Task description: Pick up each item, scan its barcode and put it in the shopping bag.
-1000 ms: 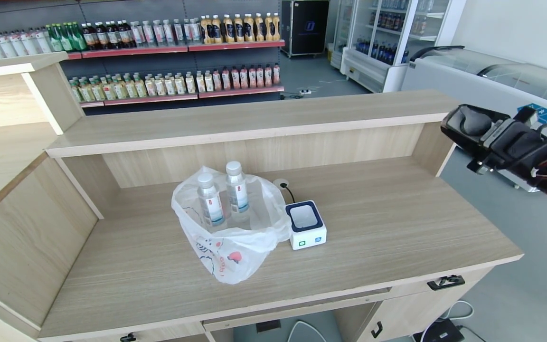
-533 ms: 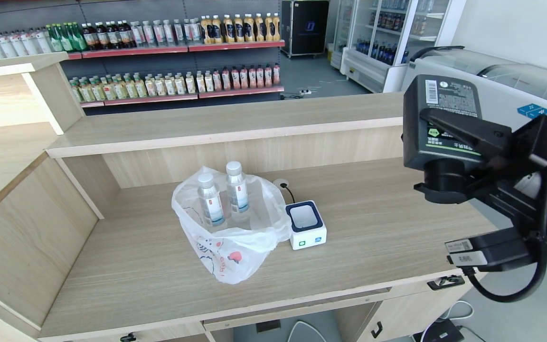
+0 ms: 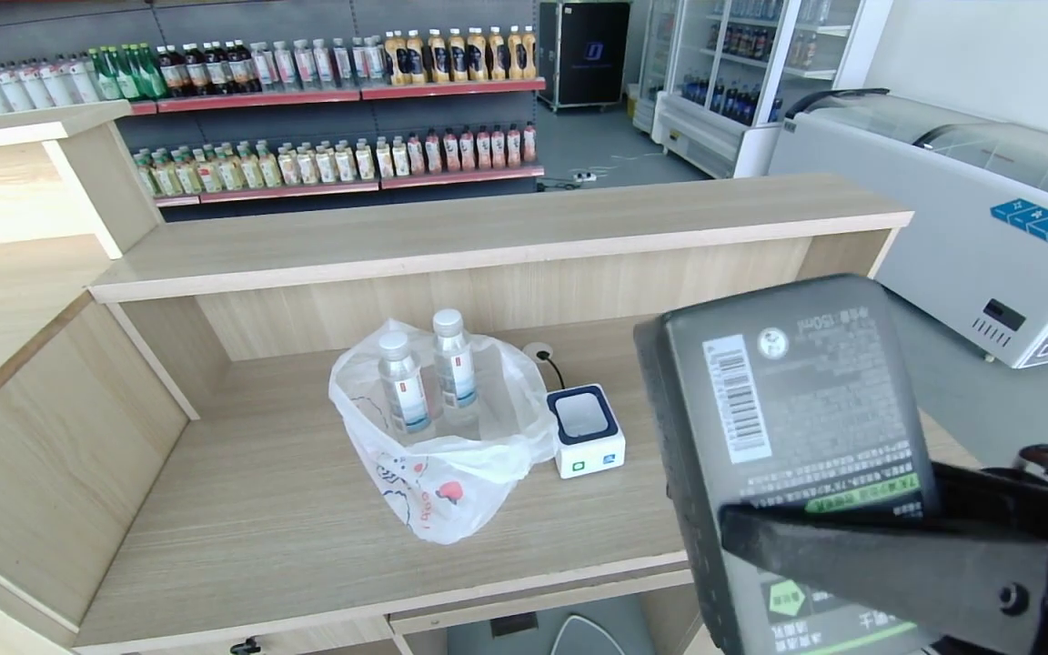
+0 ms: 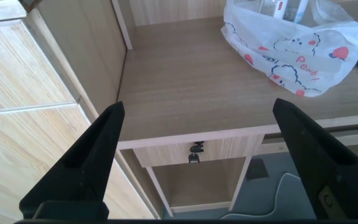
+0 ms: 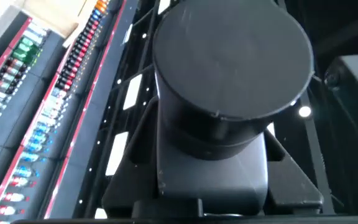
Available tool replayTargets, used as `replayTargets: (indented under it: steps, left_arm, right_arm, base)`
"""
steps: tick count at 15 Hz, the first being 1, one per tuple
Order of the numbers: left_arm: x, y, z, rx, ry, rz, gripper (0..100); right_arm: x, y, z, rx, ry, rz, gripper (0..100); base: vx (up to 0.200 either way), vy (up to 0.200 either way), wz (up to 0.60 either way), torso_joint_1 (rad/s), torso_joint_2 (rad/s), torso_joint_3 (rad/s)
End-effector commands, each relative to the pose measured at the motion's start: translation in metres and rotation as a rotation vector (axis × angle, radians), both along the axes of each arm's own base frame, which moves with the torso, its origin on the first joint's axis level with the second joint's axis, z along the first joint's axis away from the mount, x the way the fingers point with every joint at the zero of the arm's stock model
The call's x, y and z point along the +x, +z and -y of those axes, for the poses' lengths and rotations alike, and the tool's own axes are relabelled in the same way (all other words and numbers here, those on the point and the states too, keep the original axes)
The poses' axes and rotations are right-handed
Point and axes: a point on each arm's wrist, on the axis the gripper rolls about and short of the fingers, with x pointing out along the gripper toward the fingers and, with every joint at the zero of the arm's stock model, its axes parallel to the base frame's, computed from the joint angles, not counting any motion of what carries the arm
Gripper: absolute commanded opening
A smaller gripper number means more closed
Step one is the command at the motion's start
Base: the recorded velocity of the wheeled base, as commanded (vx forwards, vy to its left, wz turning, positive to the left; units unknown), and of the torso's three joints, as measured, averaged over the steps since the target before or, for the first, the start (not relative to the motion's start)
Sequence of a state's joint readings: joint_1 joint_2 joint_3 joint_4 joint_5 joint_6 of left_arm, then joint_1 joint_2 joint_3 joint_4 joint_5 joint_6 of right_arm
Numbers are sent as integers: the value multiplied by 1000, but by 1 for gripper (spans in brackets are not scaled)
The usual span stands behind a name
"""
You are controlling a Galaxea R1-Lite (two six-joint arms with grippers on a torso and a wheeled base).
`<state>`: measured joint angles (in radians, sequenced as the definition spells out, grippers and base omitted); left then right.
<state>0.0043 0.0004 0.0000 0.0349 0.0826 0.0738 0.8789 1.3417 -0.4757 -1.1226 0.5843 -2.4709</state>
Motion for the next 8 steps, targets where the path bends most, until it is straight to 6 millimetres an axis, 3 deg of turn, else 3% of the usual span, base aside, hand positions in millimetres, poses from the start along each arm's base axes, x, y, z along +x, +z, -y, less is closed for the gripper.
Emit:
replayTargets:
  steps: [1, 8]
  left_arm:
    - [0, 0, 0, 0, 1, 0, 100]
    - [0, 0, 0, 0, 1, 0, 100]
  right_arm:
    - [-8, 2, 2, -10, 16, 18, 0]
    - [-3, -5, 3, -74, -15, -7, 0]
  base:
    - [0, 0, 0, 0, 0, 0]
    - [0, 0, 0, 0, 0, 0]
